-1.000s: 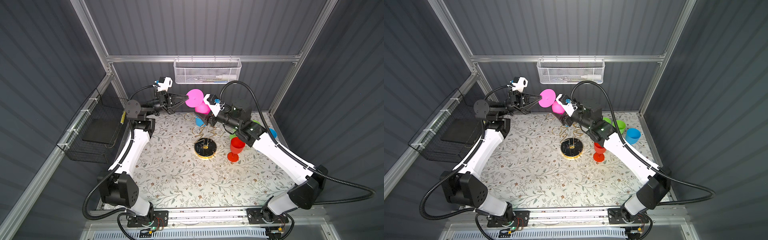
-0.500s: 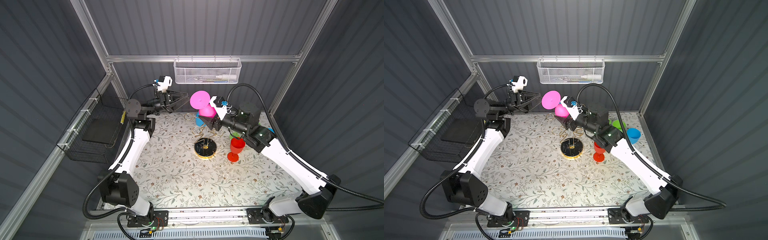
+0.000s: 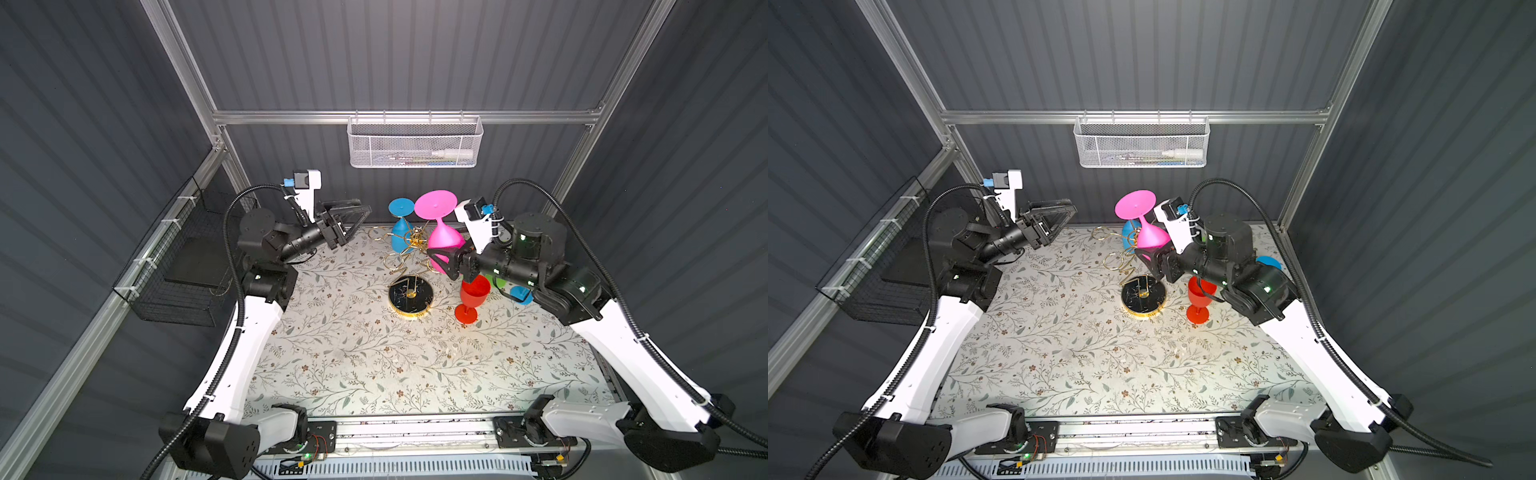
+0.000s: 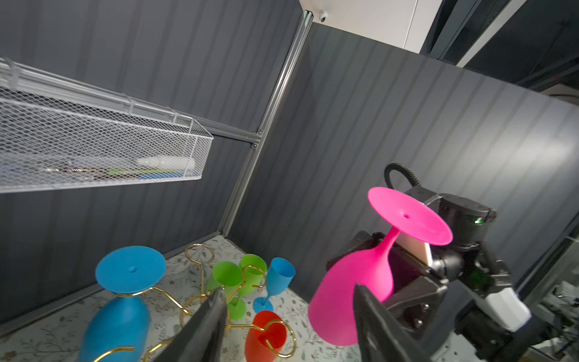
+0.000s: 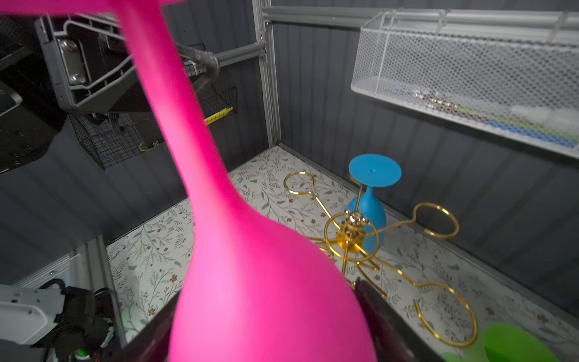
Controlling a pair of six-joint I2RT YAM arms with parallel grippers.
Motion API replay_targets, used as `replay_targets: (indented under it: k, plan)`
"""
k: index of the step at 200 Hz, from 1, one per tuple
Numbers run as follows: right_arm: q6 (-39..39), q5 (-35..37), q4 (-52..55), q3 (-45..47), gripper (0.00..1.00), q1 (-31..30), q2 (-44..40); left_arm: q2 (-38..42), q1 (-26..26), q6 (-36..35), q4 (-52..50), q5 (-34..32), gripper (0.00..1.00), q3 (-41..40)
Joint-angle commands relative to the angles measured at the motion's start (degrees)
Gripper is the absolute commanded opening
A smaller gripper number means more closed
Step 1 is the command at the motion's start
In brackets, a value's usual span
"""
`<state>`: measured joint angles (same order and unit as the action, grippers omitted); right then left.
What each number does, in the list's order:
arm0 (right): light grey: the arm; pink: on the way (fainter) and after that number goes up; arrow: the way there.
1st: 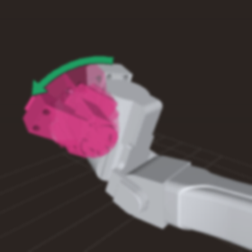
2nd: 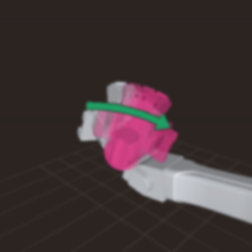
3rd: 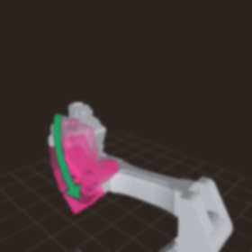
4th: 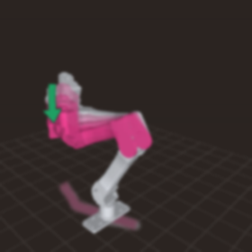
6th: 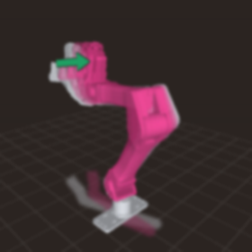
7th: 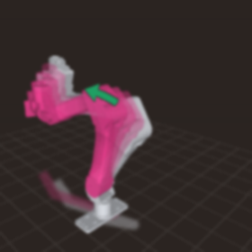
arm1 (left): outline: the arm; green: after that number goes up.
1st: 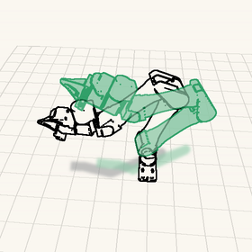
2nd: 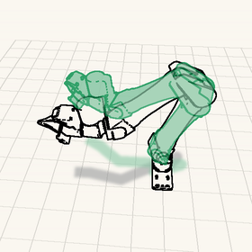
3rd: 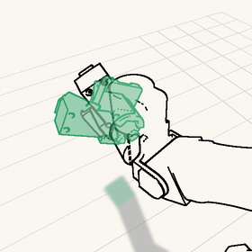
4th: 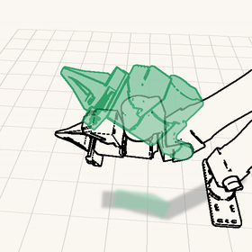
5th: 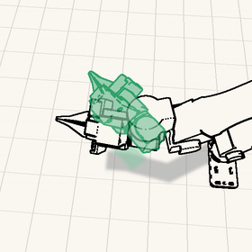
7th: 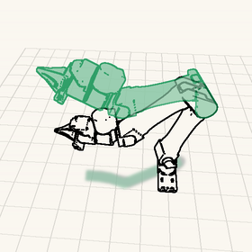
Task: Take the wine glass off the wine glass rack
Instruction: Pass the wine glass.
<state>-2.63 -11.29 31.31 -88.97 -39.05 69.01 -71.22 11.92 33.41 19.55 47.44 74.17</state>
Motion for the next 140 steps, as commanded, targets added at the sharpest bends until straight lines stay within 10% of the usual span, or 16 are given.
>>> replay_targets:
  k: [1,57,100,140]
  plan:
    - [-5.49,-0.83,8.65,-1.85,0.46,-0.11,-0.37,-2.62,0.29,-14.54,5.81,-2.63,0.65,-3.54]
    - [-9.39,-6.20,12.77,-3.83,0.46,0.24,1.04,-4.75,1.47,-34.30,18.30,6.32,0.62,-7.00]
    - [-11.05,-9.78,13.06,-4.46,0.45,0.80,2.97,-5.68,4.51,-50.88,9.36,10.72,0.60,-3.74]
    - [-12.48,-11.40,11.44,-4.05,0.44,1.14,4.08,-7.14,7.18,-53.93,11.02,10.67,0.57,-3.42]
